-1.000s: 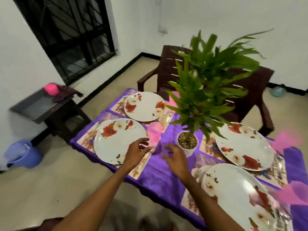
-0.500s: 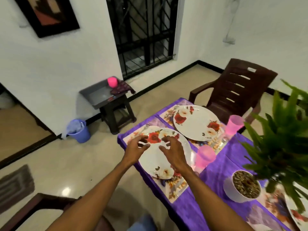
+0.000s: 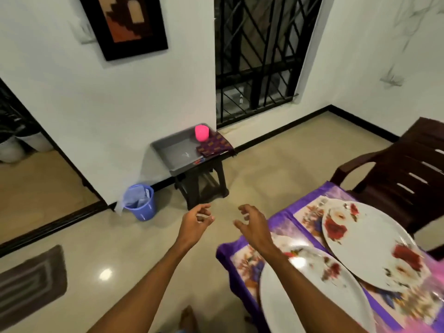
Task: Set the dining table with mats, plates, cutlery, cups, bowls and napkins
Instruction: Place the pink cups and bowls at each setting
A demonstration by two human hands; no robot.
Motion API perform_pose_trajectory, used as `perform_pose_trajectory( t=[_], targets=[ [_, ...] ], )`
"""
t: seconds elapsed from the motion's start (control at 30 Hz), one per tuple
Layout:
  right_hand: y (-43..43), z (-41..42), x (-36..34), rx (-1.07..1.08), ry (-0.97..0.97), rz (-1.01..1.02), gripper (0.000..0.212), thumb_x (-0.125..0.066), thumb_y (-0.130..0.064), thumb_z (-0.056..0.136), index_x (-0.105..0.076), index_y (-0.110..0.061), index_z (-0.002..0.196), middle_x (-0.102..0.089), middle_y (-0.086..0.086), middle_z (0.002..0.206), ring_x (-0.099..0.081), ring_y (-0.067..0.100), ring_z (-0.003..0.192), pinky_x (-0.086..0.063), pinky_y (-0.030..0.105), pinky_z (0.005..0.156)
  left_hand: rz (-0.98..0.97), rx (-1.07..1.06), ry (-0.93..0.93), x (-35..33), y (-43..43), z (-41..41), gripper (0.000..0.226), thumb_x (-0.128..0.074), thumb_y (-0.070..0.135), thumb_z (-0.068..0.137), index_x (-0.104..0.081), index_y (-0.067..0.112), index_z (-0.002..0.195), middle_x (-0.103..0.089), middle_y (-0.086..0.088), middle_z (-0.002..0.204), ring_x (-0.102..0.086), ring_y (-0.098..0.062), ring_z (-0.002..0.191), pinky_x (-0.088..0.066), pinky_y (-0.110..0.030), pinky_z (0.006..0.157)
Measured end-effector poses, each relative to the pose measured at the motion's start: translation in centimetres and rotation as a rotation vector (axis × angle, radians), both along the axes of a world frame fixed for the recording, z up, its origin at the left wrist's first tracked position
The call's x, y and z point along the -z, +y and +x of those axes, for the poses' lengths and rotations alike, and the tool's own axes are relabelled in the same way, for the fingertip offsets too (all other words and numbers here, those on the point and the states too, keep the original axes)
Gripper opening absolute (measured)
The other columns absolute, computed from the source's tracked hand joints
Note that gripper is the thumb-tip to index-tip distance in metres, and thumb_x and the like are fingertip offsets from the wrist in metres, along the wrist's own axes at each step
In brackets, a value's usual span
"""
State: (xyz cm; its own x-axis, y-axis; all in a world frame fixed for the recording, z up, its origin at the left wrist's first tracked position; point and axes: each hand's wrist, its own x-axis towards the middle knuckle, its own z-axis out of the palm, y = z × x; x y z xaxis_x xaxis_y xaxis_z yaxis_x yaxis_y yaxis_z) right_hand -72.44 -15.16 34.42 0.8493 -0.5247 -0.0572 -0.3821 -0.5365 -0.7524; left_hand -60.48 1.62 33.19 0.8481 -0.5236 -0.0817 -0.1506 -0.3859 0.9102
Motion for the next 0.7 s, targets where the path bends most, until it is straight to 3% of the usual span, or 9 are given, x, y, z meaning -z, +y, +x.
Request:
perform_pose_trajectory(
  t=[0.13, 0.3, 0.47, 0.57, 0.7],
  targets=[
    [1.1, 10.3, 0.1, -0.028, 0.036, -0.009, 0.043, -0.076, -0.023, 0.086, -0.06, -0.018, 0.126, -0.063, 0.003, 0.123, -0.059, 0.012, 0.097, -0.048, 0.024, 0.079, 0.023, 0.002, 0.043, 0.4, 2.1, 8.9, 0.038, -0.075, 0.017, 0.088, -0.062, 0.022, 0.123, -0.068, -0.001, 0.102, -0.068, -0.015, 0.086, -0.057, -0.026, 0.081],
    [1.2, 21.5, -0.7, -0.019, 0.03, 0.067, 0.046, -0.077, -0.021, 0.085, -0.06, -0.018, 0.128, -0.061, -0.001, 0.12, -0.059, 0.014, 0.105, -0.047, 0.023, 0.083, 0.044, -0.033, 0.073, 0.3, 2.5, 19.3, 0.039, -0.078, 0.016, 0.084, -0.063, 0.023, 0.12, -0.069, -0.001, 0.098, -0.067, -0.014, 0.082, -0.056, -0.026, 0.08],
    [-1.5, 31.5, 1.1, -0.009, 0.025, 0.11, 0.044, -0.079, -0.023, 0.084, -0.061, -0.02, 0.124, -0.063, -0.001, 0.117, -0.063, 0.015, 0.106, -0.056, 0.031, 0.089, 0.061, -0.012, 0.054, 1.1, -0.1, 29.4, 0.04, -0.078, 0.011, 0.082, -0.064, 0.025, 0.117, -0.069, -0.006, 0.095, -0.067, -0.019, 0.08, -0.058, -0.031, 0.079],
    [-4.1, 37.1, 2.6, 0.011, 0.021, 0.136, 0.046, -0.079, -0.023, 0.084, -0.06, -0.023, 0.125, -0.062, -0.003, 0.118, -0.063, 0.013, 0.105, -0.055, 0.029, 0.089, 0.062, -0.022, 0.051, 1.5, -2.5, 35.0, 0.04, -0.079, 0.006, 0.082, -0.063, 0.024, 0.114, -0.069, -0.01, 0.095, -0.068, -0.027, 0.081, -0.057, -0.034, 0.081],
    [-8.1, 44.2, 4.4, 0.025, 0.06, 0.196, 0.048, -0.079, -0.023, 0.085, -0.058, -0.025, 0.128, -0.06, -0.004, 0.119, -0.062, 0.014, 0.107, -0.057, 0.035, 0.093, 0.077, -0.043, 0.095, 2.4, -6.4, 42.3, 0.039, -0.078, 0.008, 0.083, -0.061, 0.025, 0.113, -0.068, -0.009, 0.098, -0.066, -0.019, 0.083, -0.056, -0.033, 0.084]
  ],
)
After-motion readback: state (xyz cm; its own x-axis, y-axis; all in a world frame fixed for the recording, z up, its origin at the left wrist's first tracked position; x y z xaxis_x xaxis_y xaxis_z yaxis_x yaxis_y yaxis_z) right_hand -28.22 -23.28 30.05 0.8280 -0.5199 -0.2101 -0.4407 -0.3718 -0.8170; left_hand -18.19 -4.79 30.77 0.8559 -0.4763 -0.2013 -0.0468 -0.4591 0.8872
